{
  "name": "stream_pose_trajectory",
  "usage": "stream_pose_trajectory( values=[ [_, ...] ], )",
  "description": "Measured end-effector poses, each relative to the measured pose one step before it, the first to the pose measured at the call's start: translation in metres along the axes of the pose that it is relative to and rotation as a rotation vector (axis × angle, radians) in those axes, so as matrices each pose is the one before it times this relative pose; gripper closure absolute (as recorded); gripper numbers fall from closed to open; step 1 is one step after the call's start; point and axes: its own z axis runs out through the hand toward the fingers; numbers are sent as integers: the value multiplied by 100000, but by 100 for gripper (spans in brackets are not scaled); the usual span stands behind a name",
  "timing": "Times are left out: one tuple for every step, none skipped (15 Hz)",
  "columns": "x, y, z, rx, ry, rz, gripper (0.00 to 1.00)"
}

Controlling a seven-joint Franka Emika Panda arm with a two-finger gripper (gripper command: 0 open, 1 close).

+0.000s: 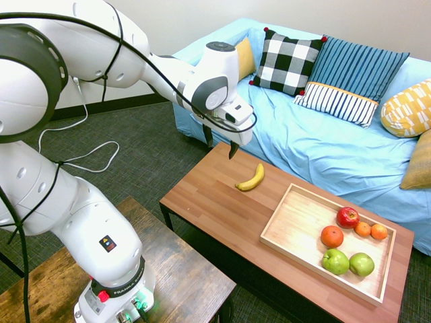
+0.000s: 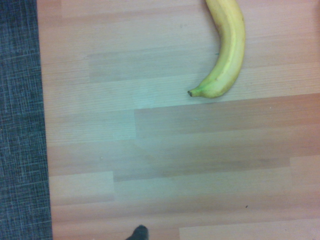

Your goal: Put banana in the tray

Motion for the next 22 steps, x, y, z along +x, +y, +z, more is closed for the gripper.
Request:
stream_pose_trajectory(
  values=[
    [55,-63,24,-61,-18,-60,0],
    [19,-8,239,-496,-296,-144,0],
    [123,-144,281,-164,-206,-56,0],
    [312,-346,302,351,505,-254,0],
    [507,-525,352,1020,1387,130,0],
    [608,-657,546,732,1649,589,0],
    [592,-677,897,289,1373,769,0],
    [521,-637,1245,46,711,797,0],
    [510,-664,1477,-90,585,941,0],
    [552,-708,1746,-346,288,1016,0],
    [587,-661,1856,-555,-341,984,0],
    [660,-661,1898,-519,-325,888,0],
    [745,-607,1797,-560,-197,1156,0],
    [768,-659,1875,-533,-26,1349,0],
    [760,-695,1699,-696,208,1306,0],
    [680,-686,1697,-445,218,1067,0],
    [537,-656,1685,-427,-15,866,0],
    [494,-577,1472,-413,-202,1232,0],
    [468,-481,1274,-648,-144,1127,0],
    [455,-565,1087,-322,45,990,0],
    [347,-518,896,-136,-8,951,0],
    [366,-403,801,-112,47,936,0]
  ],
)
